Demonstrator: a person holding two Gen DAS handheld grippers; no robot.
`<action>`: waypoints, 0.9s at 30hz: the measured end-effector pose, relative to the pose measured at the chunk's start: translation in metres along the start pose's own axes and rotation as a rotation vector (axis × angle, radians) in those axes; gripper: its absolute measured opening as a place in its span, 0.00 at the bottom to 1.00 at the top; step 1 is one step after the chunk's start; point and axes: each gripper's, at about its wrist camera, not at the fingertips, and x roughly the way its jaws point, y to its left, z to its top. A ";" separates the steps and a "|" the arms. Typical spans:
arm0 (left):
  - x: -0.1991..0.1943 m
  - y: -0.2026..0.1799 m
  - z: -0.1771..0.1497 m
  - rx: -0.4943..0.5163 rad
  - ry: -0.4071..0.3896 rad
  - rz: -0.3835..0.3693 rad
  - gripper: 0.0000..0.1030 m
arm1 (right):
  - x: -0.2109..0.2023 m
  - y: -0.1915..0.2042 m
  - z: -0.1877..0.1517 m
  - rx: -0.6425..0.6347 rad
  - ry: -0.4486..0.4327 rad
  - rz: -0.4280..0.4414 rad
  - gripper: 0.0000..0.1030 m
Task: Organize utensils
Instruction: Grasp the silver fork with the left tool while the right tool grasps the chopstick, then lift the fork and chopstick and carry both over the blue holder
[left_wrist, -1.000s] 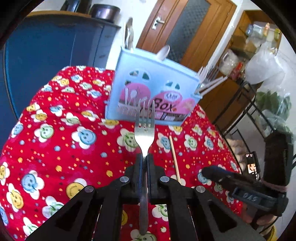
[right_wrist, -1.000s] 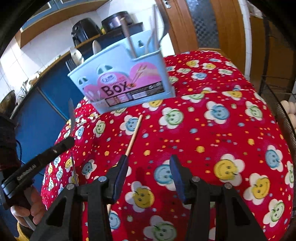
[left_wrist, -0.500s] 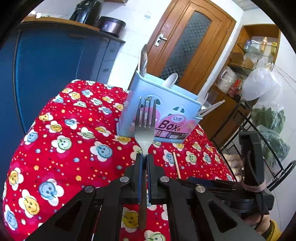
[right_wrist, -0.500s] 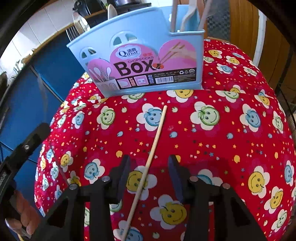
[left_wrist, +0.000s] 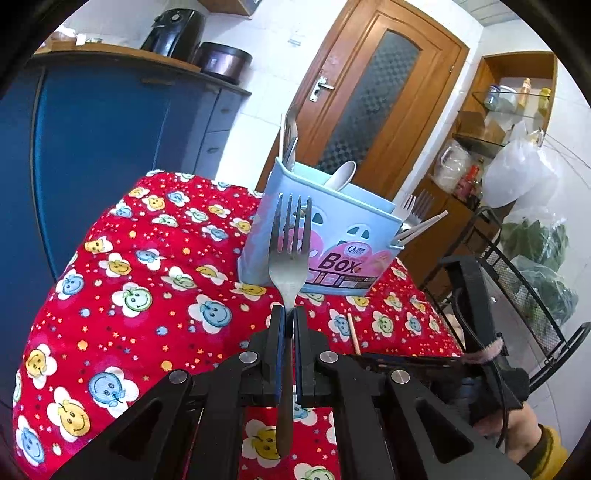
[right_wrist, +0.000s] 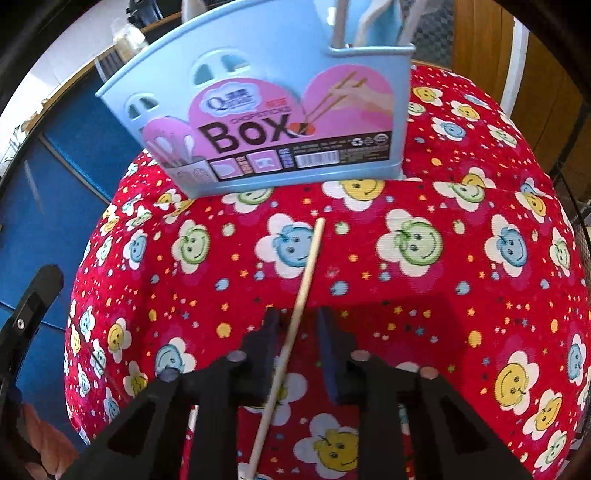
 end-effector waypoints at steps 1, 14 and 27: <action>0.000 -0.001 0.000 0.000 -0.002 0.001 0.04 | -0.001 -0.004 0.002 0.004 0.003 0.006 0.14; -0.006 -0.013 0.009 0.036 -0.030 0.006 0.04 | -0.019 -0.027 -0.015 0.068 -0.029 0.154 0.06; -0.013 -0.032 0.018 0.072 -0.064 0.000 0.04 | -0.079 -0.034 -0.035 0.030 -0.236 0.203 0.06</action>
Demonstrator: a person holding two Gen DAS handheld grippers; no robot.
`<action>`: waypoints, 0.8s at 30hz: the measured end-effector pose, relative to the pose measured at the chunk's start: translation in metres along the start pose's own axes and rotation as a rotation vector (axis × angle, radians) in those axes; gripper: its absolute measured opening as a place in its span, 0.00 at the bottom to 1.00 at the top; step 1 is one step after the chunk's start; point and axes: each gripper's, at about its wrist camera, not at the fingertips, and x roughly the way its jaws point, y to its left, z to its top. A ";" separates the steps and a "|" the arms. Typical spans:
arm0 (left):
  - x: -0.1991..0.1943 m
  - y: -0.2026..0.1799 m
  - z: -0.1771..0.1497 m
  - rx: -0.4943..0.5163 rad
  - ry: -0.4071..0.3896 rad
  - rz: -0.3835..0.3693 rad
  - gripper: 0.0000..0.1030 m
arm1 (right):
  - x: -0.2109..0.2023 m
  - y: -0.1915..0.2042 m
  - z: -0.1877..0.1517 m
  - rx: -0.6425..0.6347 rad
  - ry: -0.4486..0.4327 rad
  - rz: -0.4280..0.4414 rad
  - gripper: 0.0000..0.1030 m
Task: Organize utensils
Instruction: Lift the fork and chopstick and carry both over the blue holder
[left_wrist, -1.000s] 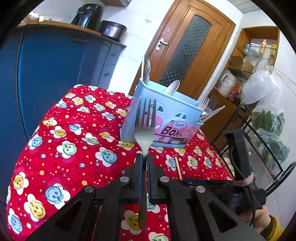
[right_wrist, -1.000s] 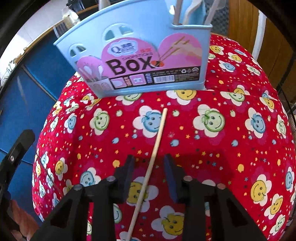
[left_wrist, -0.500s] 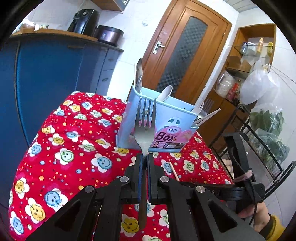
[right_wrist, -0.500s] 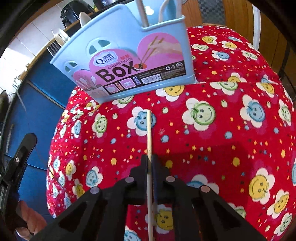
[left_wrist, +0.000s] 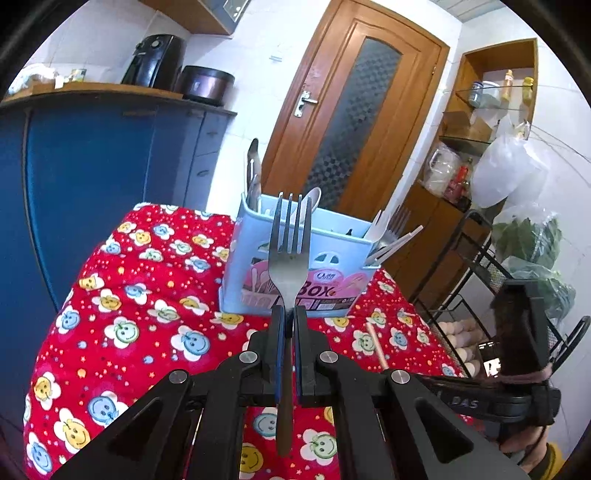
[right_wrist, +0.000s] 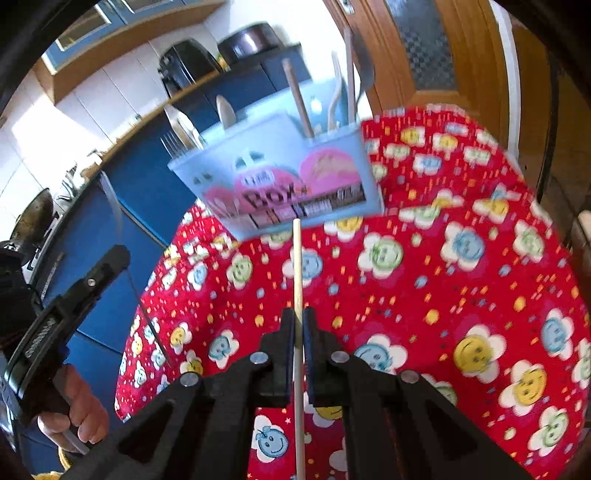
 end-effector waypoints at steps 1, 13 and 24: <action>-0.001 -0.001 0.002 0.002 -0.006 0.000 0.04 | -0.005 0.002 0.001 -0.010 -0.023 -0.001 0.06; -0.004 -0.018 0.039 0.048 -0.085 0.015 0.04 | -0.055 0.022 0.036 -0.108 -0.315 0.002 0.06; 0.006 -0.027 0.089 0.079 -0.171 0.034 0.04 | -0.061 0.027 0.088 -0.121 -0.482 0.003 0.06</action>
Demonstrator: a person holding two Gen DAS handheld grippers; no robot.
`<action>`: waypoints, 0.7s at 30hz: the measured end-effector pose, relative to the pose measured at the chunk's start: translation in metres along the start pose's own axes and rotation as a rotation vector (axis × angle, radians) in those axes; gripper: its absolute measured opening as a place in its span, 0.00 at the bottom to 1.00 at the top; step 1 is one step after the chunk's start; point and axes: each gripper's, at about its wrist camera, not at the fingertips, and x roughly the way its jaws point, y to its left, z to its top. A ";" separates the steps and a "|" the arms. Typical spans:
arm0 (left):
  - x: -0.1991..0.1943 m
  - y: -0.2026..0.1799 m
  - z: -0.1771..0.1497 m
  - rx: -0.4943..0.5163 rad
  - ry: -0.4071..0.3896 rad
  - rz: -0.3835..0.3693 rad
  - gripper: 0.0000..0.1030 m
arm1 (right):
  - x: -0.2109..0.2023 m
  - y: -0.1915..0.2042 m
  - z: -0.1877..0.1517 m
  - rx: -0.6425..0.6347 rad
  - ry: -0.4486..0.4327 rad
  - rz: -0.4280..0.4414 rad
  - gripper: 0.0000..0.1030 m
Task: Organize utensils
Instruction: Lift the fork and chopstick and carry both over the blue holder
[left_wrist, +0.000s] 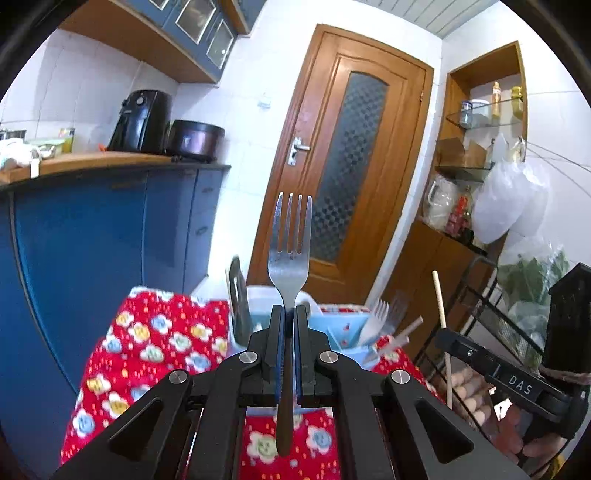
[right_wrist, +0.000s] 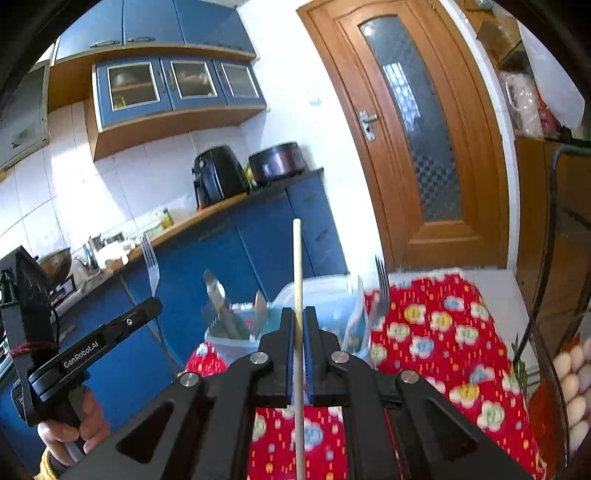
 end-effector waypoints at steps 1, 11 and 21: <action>0.003 0.000 0.005 0.002 -0.007 0.004 0.04 | 0.002 0.000 0.003 0.000 -0.011 0.001 0.06; 0.031 -0.001 0.036 0.005 -0.064 0.012 0.04 | 0.032 -0.001 0.035 0.007 -0.097 -0.017 0.06; 0.062 -0.006 0.040 0.033 -0.108 0.046 0.04 | 0.067 -0.004 0.051 -0.002 -0.166 -0.053 0.06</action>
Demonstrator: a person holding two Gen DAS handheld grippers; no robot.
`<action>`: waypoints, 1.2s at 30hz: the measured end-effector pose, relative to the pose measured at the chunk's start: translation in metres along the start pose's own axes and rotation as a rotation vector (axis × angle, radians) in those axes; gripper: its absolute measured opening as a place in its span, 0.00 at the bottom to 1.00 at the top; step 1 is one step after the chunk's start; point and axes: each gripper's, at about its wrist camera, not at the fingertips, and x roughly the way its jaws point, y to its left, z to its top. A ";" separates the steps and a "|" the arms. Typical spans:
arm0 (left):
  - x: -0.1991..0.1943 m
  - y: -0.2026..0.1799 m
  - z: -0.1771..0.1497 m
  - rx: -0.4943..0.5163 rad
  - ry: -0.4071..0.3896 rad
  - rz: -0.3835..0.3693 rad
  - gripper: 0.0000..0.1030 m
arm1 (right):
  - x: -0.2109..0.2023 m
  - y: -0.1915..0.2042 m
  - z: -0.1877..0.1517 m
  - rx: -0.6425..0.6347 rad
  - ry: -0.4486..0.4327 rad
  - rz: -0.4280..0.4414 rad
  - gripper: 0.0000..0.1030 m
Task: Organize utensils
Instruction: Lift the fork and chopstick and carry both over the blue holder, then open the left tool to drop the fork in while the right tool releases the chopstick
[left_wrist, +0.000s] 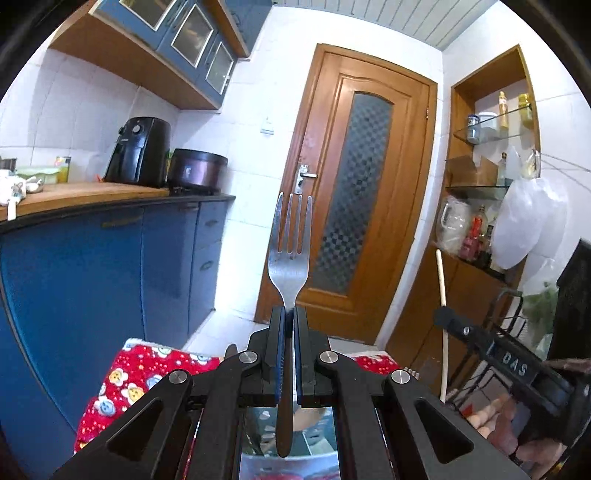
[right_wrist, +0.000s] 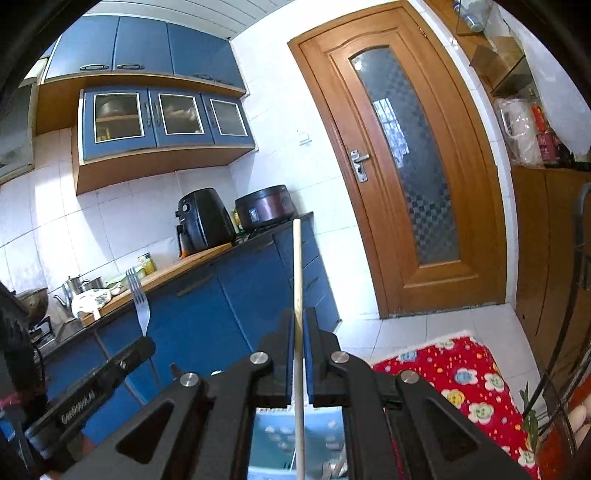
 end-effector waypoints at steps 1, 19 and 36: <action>0.003 -0.001 -0.002 0.005 -0.002 0.007 0.04 | 0.003 0.000 -0.001 -0.003 -0.006 -0.009 0.06; 0.029 0.006 -0.028 0.000 0.023 0.004 0.04 | 0.038 0.001 -0.028 -0.080 -0.026 -0.070 0.06; 0.022 0.004 -0.036 -0.014 0.095 -0.018 0.11 | 0.008 -0.002 -0.027 -0.033 0.038 0.003 0.32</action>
